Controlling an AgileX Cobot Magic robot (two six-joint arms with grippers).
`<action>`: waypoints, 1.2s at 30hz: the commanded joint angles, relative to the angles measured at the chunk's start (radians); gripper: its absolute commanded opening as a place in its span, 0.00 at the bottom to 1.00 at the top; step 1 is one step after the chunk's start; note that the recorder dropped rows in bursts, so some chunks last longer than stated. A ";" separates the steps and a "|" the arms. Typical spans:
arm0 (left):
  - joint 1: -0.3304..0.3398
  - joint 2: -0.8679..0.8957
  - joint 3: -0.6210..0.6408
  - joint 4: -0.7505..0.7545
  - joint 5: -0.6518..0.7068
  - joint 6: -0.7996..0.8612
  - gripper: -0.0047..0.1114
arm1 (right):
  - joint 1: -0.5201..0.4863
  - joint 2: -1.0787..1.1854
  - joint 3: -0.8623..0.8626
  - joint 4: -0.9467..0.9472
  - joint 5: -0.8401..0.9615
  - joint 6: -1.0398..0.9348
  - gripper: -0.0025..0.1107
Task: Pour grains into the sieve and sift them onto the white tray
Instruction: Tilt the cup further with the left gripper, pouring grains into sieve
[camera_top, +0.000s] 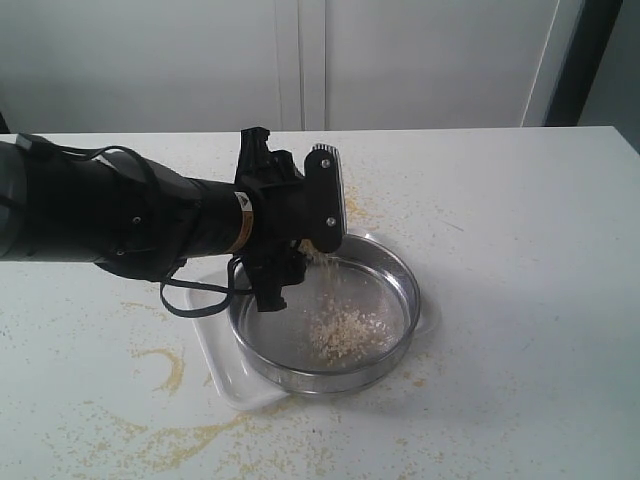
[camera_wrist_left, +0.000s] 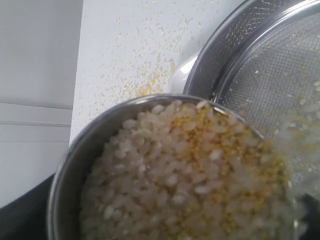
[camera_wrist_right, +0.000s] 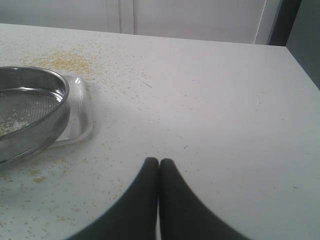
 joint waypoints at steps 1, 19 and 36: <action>-0.004 -0.013 -0.010 0.013 0.006 0.019 0.04 | -0.008 -0.006 0.005 0.003 -0.006 -0.004 0.02; -0.004 -0.013 -0.010 0.013 0.006 0.061 0.04 | -0.008 -0.006 0.005 0.003 -0.006 -0.004 0.02; -0.004 -0.013 -0.010 0.013 0.006 0.105 0.04 | -0.008 -0.006 0.005 0.004 -0.006 -0.004 0.02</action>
